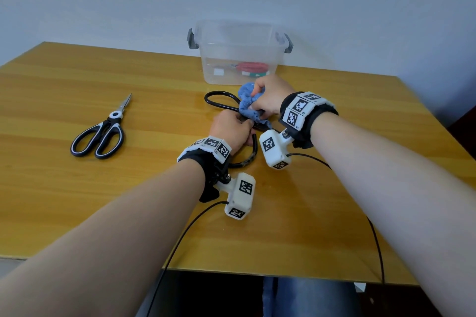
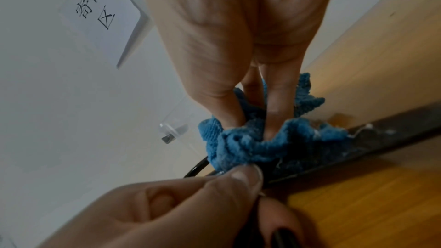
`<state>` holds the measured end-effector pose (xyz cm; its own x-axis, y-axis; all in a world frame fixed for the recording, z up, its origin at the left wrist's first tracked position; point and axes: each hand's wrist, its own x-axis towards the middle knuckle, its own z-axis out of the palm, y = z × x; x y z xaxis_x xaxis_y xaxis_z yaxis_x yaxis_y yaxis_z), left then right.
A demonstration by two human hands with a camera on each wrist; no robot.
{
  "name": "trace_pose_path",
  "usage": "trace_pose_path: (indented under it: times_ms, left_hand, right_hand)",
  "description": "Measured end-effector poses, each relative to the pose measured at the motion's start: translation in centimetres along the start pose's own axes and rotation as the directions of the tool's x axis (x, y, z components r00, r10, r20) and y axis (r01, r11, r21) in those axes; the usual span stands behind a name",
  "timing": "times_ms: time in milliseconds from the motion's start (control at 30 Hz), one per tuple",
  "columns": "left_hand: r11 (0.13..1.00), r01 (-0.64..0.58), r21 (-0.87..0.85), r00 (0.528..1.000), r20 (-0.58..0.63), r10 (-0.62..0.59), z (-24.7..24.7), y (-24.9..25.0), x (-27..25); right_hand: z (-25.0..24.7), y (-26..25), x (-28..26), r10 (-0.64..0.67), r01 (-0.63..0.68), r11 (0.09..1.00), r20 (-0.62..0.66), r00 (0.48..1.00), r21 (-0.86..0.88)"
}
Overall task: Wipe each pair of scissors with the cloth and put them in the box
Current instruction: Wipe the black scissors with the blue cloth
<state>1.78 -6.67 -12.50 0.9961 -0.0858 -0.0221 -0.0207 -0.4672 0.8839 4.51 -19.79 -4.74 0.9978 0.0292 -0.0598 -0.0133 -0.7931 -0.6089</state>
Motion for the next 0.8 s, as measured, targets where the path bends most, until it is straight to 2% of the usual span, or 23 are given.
trace_pose_path:
  times_ms: [133,233,367,433,633,800]
  left_hand:
    - [1.0,0.013,-0.01,1.0,-0.007,-0.013,0.1,-0.2,0.2]
    - [1.0,0.003,-0.014,1.0,0.004,-0.003,0.2,0.0,-0.2]
    - [0.998,0.008,-0.056,1.0,0.014,-0.007,0.0,0.4,-0.5]
    - [0.997,0.015,-0.08,1.0,0.006,-0.014,-0.1,0.5,-0.6]
    - [0.986,0.032,-0.165,0.999,-0.017,-0.036,-0.3,0.8,-1.0]
    - [0.991,0.031,-0.133,0.998,-0.05,-0.038,-0.4,1.2,-1.3]
  right_hand:
    - [0.1,0.5,0.5,-0.003,0.002,0.999,-0.034,0.999,-0.036]
    - [-0.5,1.5,1.2,-0.03,0.001,0.982,-0.147,0.989,-0.191]
    - [-2.1,2.7,2.5,0.01,-0.083,0.946,-0.227,0.974,-0.314]
    - [-2.8,3.0,2.9,0.038,-0.12,0.945,-0.262,0.964,-0.303]
    - [-4.2,5.0,1.4,0.187,-0.222,0.971,-0.303,0.934,-0.085]
    - [-6.1,5.1,-1.4,0.103,-0.155,0.974,-0.285,0.953,-0.166]
